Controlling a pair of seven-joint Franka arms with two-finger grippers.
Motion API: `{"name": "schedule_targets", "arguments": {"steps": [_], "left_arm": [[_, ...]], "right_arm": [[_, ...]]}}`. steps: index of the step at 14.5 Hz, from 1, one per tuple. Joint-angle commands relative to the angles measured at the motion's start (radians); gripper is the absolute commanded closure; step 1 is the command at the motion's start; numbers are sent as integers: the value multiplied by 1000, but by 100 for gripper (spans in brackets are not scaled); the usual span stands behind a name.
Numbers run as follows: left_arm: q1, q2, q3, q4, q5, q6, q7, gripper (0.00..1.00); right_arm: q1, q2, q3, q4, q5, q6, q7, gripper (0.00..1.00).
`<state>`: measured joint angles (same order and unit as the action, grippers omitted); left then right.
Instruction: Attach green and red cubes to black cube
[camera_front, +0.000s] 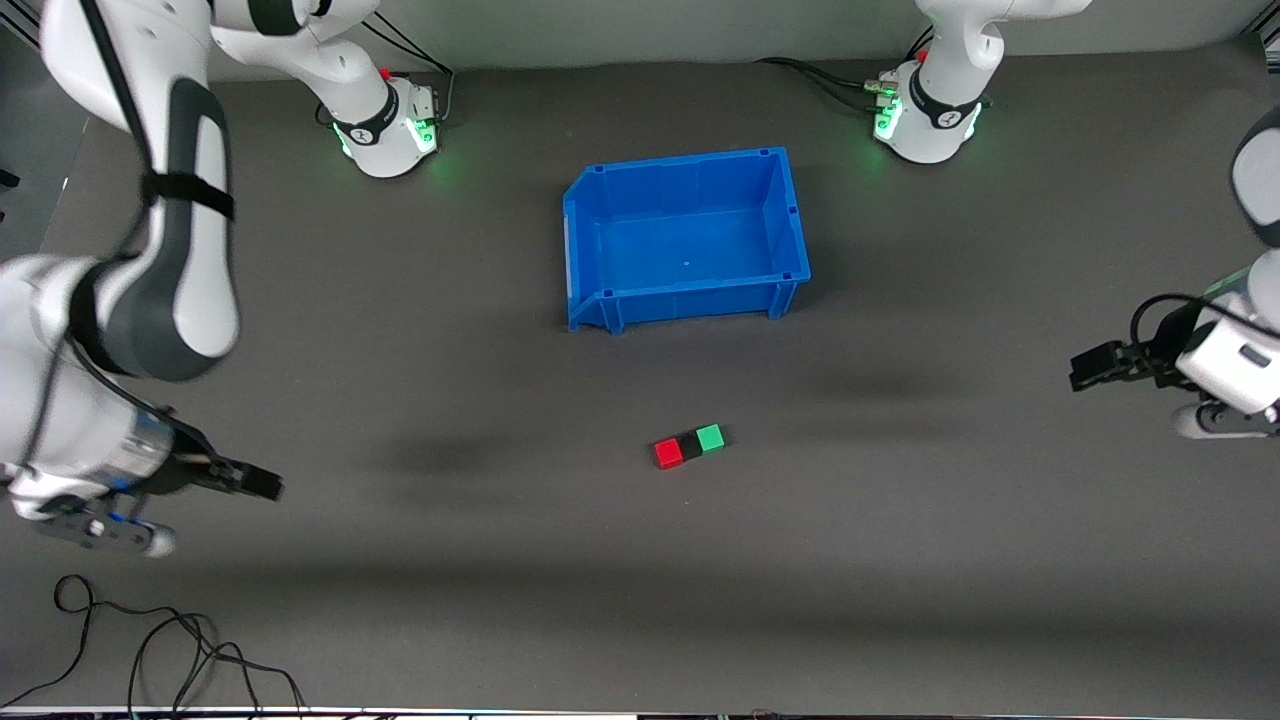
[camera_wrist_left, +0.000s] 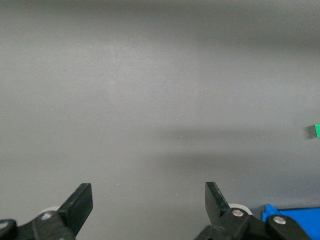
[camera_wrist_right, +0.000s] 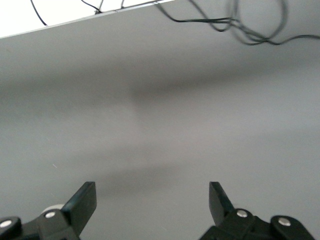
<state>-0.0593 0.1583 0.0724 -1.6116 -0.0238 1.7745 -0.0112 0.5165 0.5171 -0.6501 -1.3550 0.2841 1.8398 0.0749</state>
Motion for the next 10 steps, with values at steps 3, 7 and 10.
{"name": "schedule_targets", "arguments": {"steps": [3, 7, 10], "left_arm": [[3, -192, 6, -155, 16, 49, 27, 0], [-2, -253, 4, -257, 18, 75, 27, 0], [-10, -266, 0, -254, 51, 68, 10, 0]], "right_arm": [[-2, -257, 44, -145, -129, -40, -18, 0], [-226, -408, 294, -234, -132, -40, -21, 0], [-332, -430, 397, -234, -144, -44, -59, 0]]}}
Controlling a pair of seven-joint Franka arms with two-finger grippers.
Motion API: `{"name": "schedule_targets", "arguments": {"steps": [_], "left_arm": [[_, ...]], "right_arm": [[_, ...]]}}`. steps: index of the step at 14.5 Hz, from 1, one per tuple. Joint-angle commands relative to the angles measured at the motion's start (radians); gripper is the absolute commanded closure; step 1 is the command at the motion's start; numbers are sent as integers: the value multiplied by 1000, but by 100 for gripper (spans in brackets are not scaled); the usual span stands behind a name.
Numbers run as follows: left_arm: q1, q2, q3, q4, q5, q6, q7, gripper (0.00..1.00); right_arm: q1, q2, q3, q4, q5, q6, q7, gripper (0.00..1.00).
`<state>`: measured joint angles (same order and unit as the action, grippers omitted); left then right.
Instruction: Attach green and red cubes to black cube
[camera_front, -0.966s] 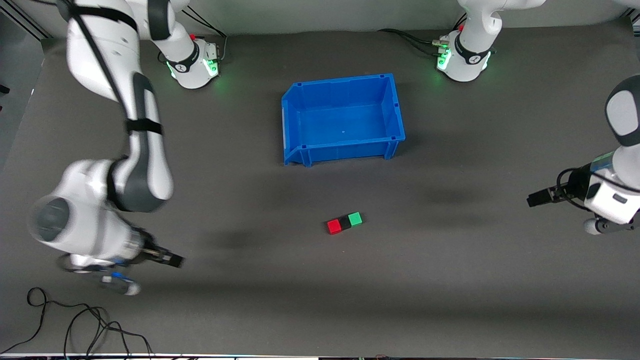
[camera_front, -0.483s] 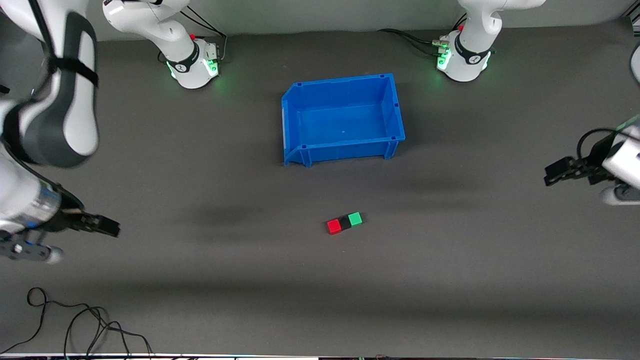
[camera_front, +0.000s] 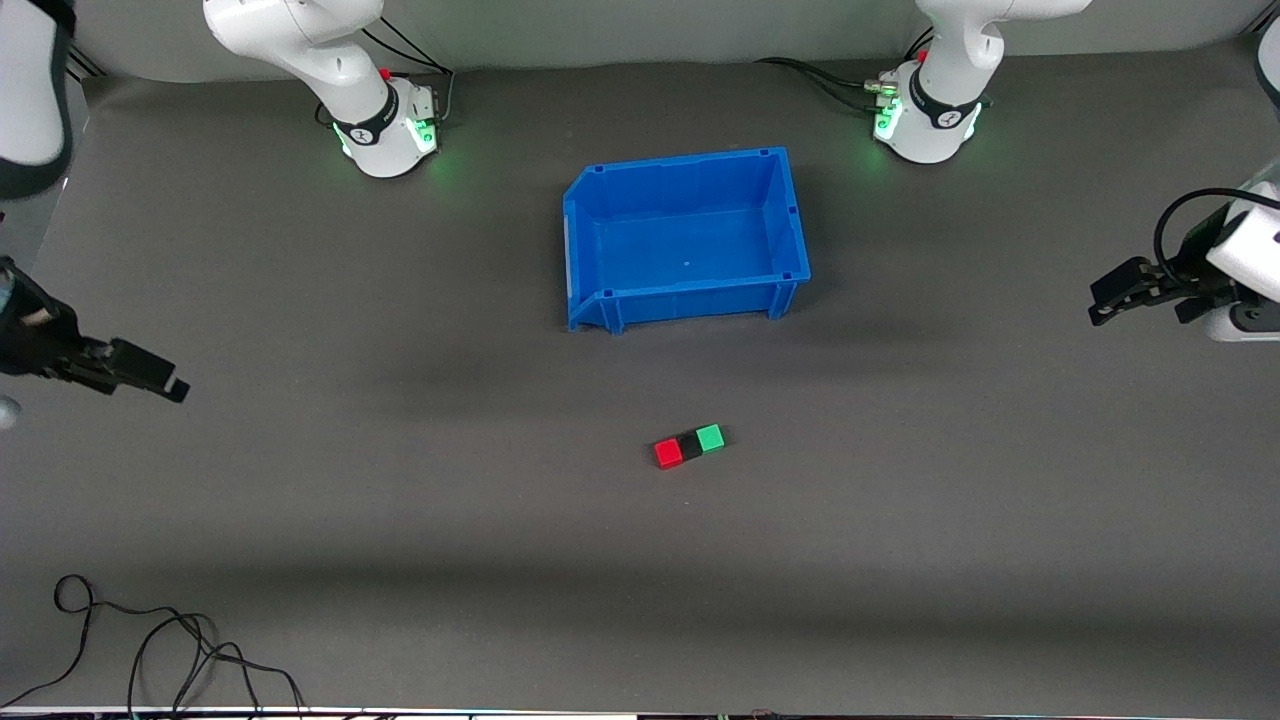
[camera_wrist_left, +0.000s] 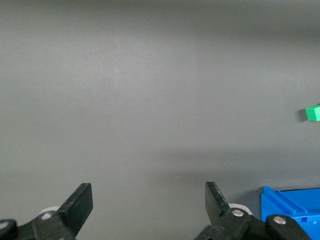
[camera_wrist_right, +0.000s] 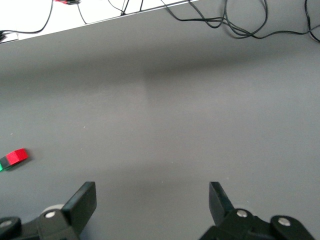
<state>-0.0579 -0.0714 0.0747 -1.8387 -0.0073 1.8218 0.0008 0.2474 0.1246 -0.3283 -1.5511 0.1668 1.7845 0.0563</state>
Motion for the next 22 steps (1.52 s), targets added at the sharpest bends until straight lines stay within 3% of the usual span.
{"name": "schedule_targets", "arguments": {"steps": [1, 5, 6, 9, 13, 22], "left_arm": [[-14, -28, -3, -8, 35, 10, -4, 0], [-10, 1, -3, 19, 35, -19, 10, 0], [-11, 16, -3, 50, 35, -44, 10, 0], [-10, 87, -3, 159, 35, -148, 16, 0], [-3, 88, -3, 150, 17, -75, 18, 2], [0, 74, 0, 130, -8, -76, 61, 0]], "right_arm": [[-107, -43, 127, -38, -32, 12, -71, 0], [-258, -56, 317, -34, -176, -19, -128, 0], [-273, -56, 333, -32, -176, -33, -128, 0], [-267, -56, 327, -32, -179, -39, -147, 0], [-309, -57, 345, -29, -179, -66, -147, 0], [-304, -62, 350, -18, -179, -109, -138, 0]]}}
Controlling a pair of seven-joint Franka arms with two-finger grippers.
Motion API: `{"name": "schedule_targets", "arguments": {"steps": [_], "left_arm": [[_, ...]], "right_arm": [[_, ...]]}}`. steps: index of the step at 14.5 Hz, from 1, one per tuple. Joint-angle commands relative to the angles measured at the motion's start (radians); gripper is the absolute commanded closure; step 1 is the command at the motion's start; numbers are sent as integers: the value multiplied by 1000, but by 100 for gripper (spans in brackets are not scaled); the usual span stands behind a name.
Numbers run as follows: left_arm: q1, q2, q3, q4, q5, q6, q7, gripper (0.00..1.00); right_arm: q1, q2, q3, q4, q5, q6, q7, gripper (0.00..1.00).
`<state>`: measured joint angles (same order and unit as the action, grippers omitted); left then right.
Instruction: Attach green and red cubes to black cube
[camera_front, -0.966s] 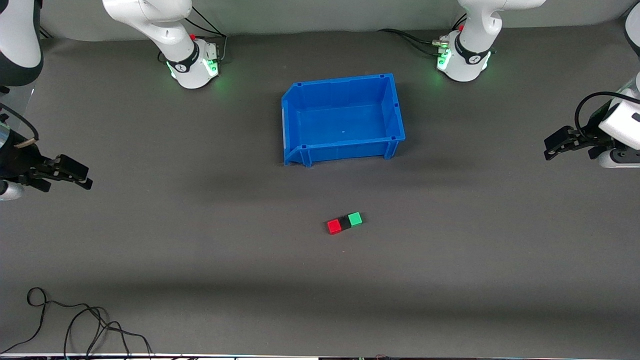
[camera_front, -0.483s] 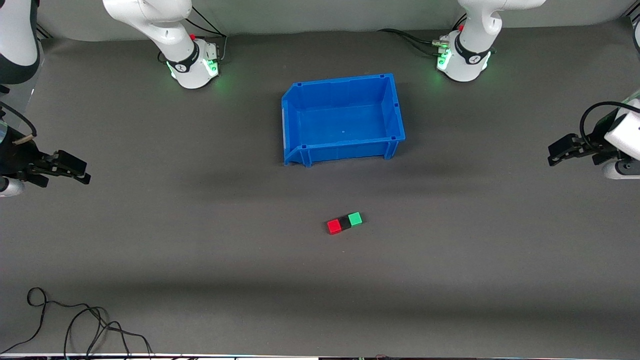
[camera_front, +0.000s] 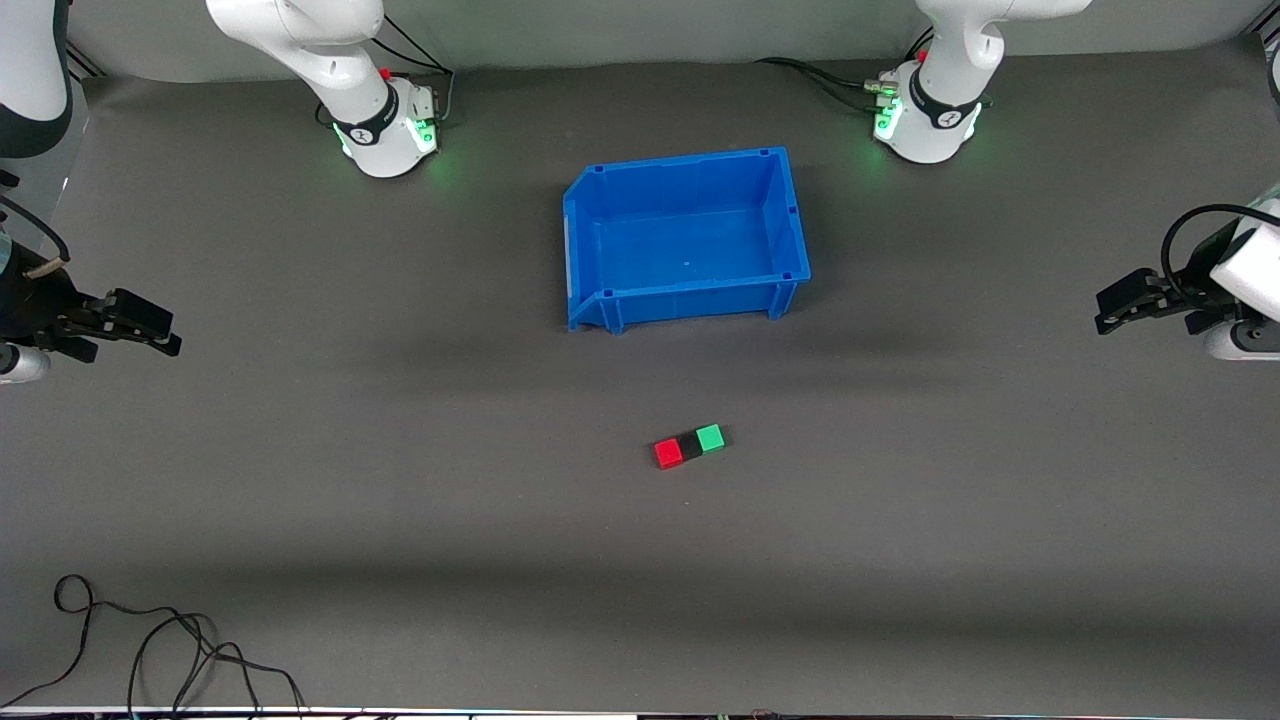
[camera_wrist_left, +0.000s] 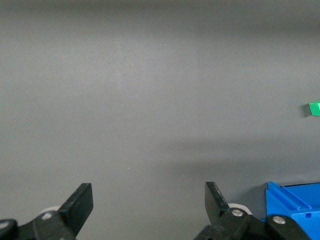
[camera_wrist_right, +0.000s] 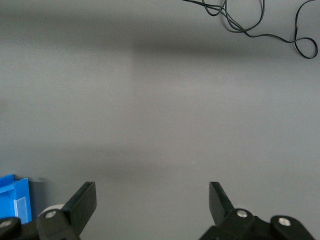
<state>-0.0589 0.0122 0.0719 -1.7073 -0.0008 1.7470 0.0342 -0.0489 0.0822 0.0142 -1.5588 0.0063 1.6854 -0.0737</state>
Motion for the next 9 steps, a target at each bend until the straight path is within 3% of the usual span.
{"name": "schedule_targets", "arguments": {"steps": [1, 9], "left_arm": [[1, -9, 3, -2, -13, -1, 27, 0], [-1, 11, 3, 3, -13, 6, 29, 2]], "right_arm": [[-8, -21, 7, -14, -19, -10, -5, 0], [-8, -13, 7, -7, -12, -12, -6, 0]]}}
